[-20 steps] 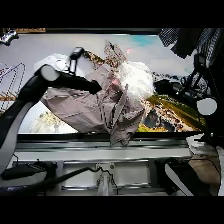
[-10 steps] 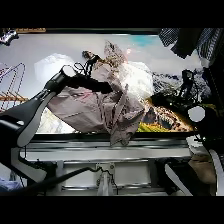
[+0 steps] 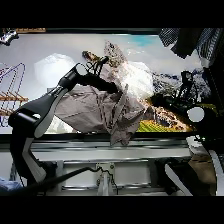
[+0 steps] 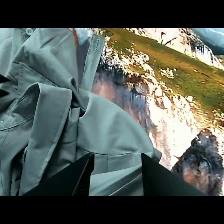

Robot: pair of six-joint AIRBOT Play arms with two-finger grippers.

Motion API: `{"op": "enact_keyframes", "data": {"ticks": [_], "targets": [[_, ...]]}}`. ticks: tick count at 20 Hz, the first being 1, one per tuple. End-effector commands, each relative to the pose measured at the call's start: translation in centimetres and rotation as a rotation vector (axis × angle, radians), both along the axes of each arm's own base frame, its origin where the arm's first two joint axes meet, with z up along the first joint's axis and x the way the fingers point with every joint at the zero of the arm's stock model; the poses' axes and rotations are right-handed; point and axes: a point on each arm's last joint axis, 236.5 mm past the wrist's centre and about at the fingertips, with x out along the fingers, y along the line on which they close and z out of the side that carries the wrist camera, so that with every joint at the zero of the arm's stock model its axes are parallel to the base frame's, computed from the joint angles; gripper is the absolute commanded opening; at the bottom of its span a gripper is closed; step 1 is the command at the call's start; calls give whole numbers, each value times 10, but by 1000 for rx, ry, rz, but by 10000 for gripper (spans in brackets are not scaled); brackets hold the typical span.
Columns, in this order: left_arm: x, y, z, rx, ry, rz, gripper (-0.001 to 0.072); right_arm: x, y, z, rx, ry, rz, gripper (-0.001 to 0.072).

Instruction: Fold the clothes and pants, and hang the long-sleeved shirts on hangers.

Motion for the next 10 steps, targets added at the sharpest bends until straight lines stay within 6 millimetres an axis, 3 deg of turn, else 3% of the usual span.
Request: {"op": "enact_keyframes", "data": {"ticks": [1,4,7,9,10], "targets": [[-5,0,-20,52,34,-12,549,0,1,0,4,0,0,356],[-6,-1,-24,55,43,-12,533,0,3,1,17,1,0,356],[-13,-8,-25,56,41,-31,447,0,3,1,19,1,-1,356],[-20,-14,-29,59,42,-53,246,-1,5,3,30,1,0,355],[-19,-14,-31,61,43,-50,102,-3,7,6,38,-3,2,355]]}}
